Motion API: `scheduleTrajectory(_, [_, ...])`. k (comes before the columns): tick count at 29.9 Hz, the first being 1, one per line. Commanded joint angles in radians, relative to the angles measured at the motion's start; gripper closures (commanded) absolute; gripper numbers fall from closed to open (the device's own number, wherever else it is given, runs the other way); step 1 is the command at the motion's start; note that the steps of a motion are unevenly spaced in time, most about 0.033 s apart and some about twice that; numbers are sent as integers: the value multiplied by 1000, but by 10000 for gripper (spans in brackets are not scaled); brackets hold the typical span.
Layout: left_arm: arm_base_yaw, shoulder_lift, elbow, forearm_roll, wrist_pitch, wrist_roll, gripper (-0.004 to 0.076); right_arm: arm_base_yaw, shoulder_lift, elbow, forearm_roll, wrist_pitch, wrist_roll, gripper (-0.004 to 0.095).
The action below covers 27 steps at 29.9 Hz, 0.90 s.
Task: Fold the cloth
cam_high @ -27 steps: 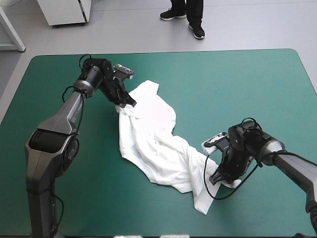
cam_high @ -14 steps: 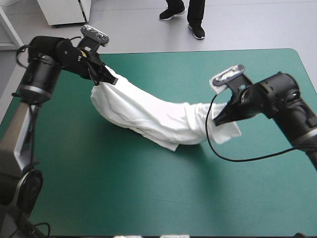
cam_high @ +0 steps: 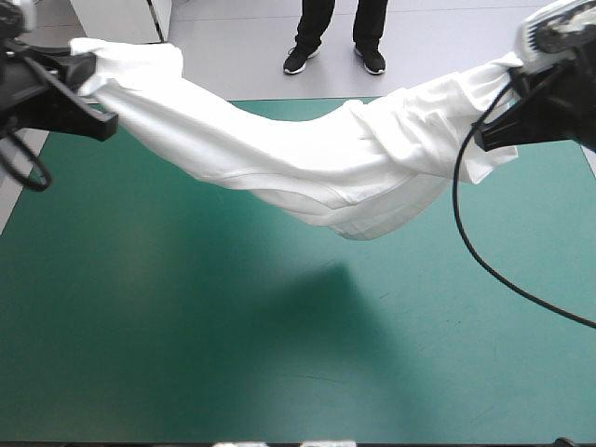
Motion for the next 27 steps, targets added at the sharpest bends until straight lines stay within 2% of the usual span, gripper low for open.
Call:
scheduleTrajectory(1, [-1,-69,-48,0,-64,-17,733,-1,-71,-47,24,-23,-3,925])
scheduleTrajectory(6, [-1,-113,-40,0,32,-65,733,-1,-154,-35,172,-10,-3,925])
scheduleTrajectory(12, [-1,-187,114,0,33,-87,733,-1,-213,101,382,-10,-3,925])
scheduleTrajectory(16, [-1,-234,266,4,33,-95,733,-1,-218,239,435,-10,-3,925])
scheduleTrajectory(22, [-1,-220,435,12,33,-121,733,-1,-191,473,399,-10,2,925])
scheduleTrajectory(27, [-1,-81,477,32,33,-115,733,-3,-93,590,305,-43,2,925])
